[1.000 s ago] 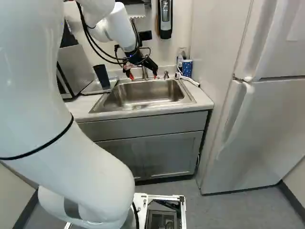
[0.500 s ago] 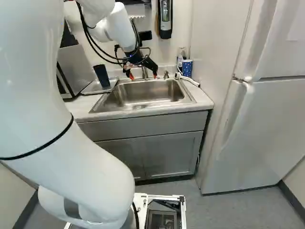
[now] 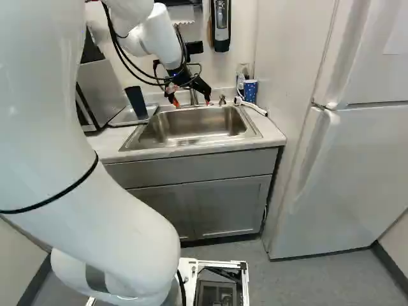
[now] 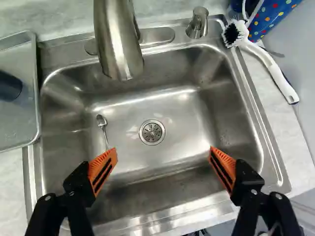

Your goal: Rinse the cup and place it in the tray

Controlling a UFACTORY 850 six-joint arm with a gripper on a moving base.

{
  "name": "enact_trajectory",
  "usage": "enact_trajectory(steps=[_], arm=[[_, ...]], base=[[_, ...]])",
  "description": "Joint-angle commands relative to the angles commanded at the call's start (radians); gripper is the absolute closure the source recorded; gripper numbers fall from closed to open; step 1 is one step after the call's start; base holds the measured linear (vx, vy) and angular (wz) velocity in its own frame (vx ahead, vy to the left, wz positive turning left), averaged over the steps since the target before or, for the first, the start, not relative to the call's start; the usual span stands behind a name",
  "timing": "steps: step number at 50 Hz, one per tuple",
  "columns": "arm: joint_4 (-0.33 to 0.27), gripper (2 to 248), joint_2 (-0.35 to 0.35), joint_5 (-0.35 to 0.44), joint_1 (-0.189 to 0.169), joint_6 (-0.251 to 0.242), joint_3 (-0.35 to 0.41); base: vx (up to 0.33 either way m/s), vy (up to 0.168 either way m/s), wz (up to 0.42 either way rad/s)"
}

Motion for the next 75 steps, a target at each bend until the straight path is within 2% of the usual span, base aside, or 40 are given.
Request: enact_trajectory(steps=[28, 75], arm=[[0.0, 3, 0.0, 0.0, 0.0, 0.0, 0.0], [0.0, 3, 0.0, 0.0, 0.0, 0.0, 0.0]], base=[[-0.022, 0.001, 0.004], [-0.095, 0.0, 0.017]])
